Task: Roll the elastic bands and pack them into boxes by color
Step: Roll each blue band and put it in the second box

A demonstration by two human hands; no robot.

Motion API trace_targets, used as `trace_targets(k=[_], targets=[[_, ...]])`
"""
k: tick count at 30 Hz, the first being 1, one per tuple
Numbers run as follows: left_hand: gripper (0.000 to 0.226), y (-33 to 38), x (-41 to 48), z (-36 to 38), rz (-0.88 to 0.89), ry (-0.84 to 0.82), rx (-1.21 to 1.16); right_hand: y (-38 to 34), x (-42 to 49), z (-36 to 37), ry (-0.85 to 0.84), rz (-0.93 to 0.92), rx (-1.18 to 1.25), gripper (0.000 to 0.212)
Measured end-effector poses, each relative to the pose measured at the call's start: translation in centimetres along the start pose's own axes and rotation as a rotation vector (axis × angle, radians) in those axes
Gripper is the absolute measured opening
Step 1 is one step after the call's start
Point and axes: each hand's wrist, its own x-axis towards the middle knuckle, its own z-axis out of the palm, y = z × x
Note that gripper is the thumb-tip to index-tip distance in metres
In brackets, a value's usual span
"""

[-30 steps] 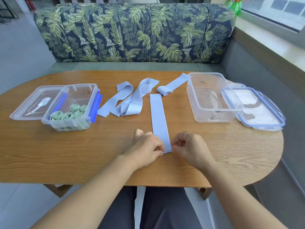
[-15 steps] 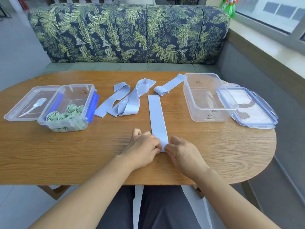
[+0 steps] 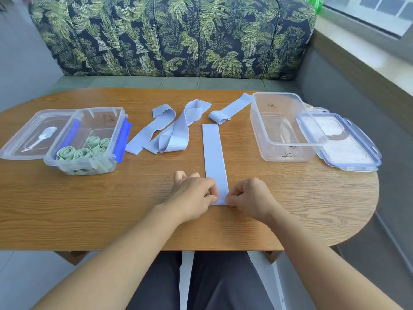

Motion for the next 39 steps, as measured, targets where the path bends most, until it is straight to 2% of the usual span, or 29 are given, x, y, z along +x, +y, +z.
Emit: trace_targets(k=[6, 11, 16, 20, 22, 25, 27, 31, 39], targets=[[0.011, 0.7, 0.6, -0.4, 0.061, 0.010, 0.139, -0.6, 0.5, -0.4, -0.023, 0.116, 0.087, 0.010], [0.015, 0.2, 0.8, 0.0, 0.265, 0.103, 0.231, -1.2, 0.8, -1.0, -0.080, 0.125, 0.058, 0.019], [0.014, -1.3, -0.1, 1.6, 0.404, 0.204, 0.210, -1.0, 0.6, -1.0, -0.084, 0.114, 0.076, 0.010], [0.013, -1.8, -0.5, 1.9, 0.326, 0.195, 0.103, -0.1, -0.3, -0.9, -0.011, 0.063, 0.130, 0.011], [0.013, -1.8, -0.4, 2.1, 0.293, 0.204, 0.060, 0.5, -1.1, -0.7, 0.106, 0.006, 0.153, 0.008], [0.012, -1.8, -0.3, 2.4, 0.277, 0.205, 0.034, 1.2, -2.1, 0.1, 0.293, -0.206, 0.022, 0.009], [0.012, -2.0, -0.2, 2.4, 0.282, 0.205, 0.035, 1.4, -2.2, 1.0, 0.278, -0.332, -0.079, 0.012], [0.012, -2.1, -0.3, 2.3, 0.285, 0.207, 0.035, 1.6, -1.8, 1.7, 0.258, -0.401, -0.139, 0.011], [0.013, -2.2, -0.7, 2.5, 0.286, 0.214, -0.008, 1.5, -1.7, 1.5, 0.219, -0.357, -0.149, 0.008]])
